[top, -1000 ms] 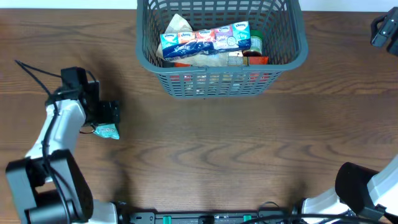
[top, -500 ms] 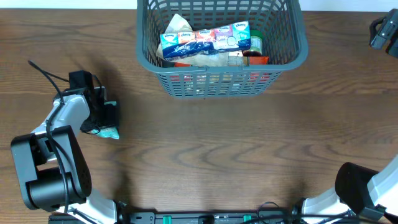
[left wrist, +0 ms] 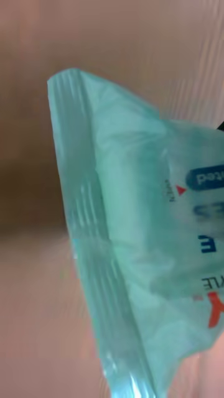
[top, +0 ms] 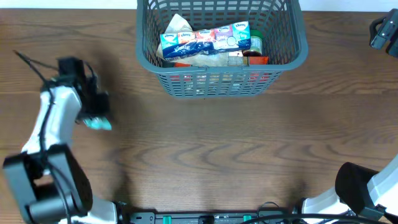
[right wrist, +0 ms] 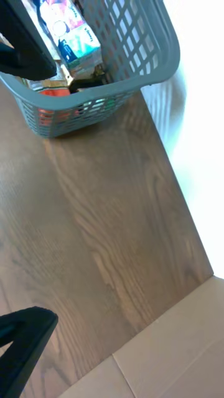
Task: Pack container
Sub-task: 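Carry the teal wipes packet into the basket and release it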
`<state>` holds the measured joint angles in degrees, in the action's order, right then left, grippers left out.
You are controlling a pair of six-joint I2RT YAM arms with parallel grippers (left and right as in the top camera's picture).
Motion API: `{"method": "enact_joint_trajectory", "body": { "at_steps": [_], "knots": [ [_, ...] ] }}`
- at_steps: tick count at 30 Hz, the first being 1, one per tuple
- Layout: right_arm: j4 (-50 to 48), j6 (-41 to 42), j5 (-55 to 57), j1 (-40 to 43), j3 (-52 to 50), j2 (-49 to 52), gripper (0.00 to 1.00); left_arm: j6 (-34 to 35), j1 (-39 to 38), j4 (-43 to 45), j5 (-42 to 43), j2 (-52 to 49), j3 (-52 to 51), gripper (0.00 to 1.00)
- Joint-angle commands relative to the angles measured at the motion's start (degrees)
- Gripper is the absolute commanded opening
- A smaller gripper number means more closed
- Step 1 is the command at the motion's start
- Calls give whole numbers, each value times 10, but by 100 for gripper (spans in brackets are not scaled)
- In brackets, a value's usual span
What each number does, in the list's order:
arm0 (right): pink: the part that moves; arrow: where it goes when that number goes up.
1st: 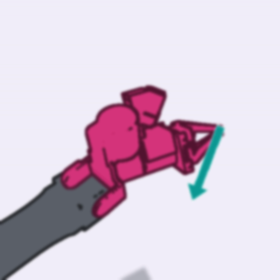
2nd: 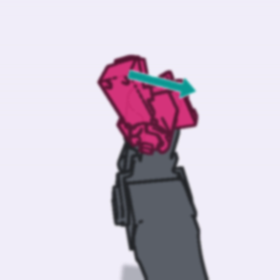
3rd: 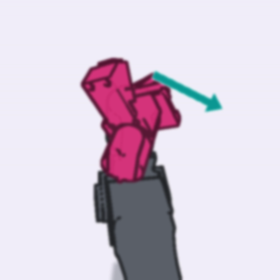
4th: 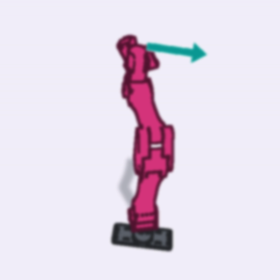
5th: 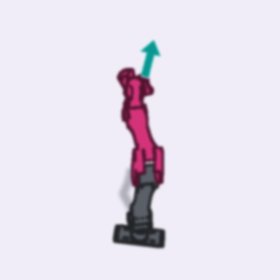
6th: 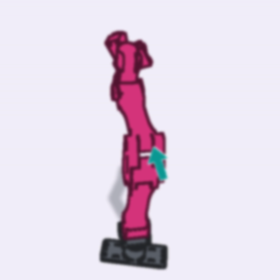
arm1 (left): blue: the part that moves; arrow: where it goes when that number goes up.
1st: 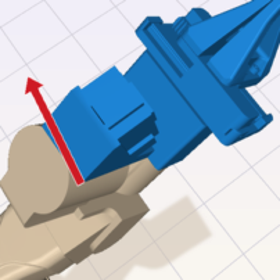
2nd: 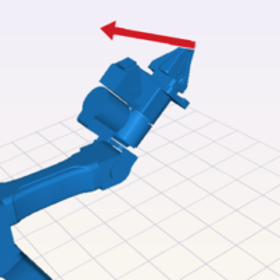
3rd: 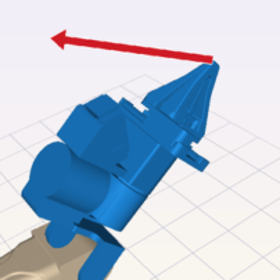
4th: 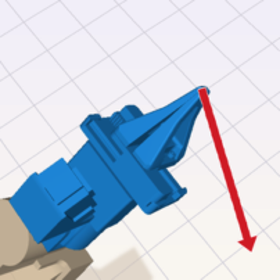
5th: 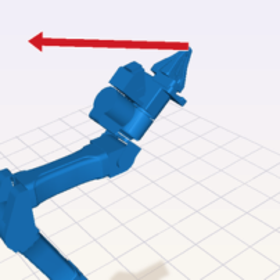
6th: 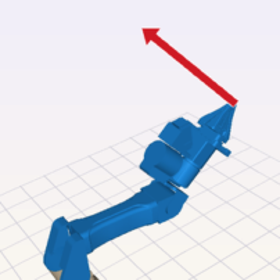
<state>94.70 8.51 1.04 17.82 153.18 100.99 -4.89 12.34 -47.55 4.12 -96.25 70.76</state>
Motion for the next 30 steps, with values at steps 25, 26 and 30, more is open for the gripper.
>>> {"method": "enact_joint_trajectory", "body": {
  "at_steps": [25, 26, 30],
  "knots": [
    [1, 185, 7, 156, -3, -2, 99, -492, -337, -26, 0, -24, 468, 6],
    [4, 184, 7, 166, -3, -2, 99, -520, -346, -14, 0, -35, 468, 6],
    [21, 172, 7, 194, -3, -2, 99, -597, -370, 54, 0, -88, 468, 6]
  ]
}}
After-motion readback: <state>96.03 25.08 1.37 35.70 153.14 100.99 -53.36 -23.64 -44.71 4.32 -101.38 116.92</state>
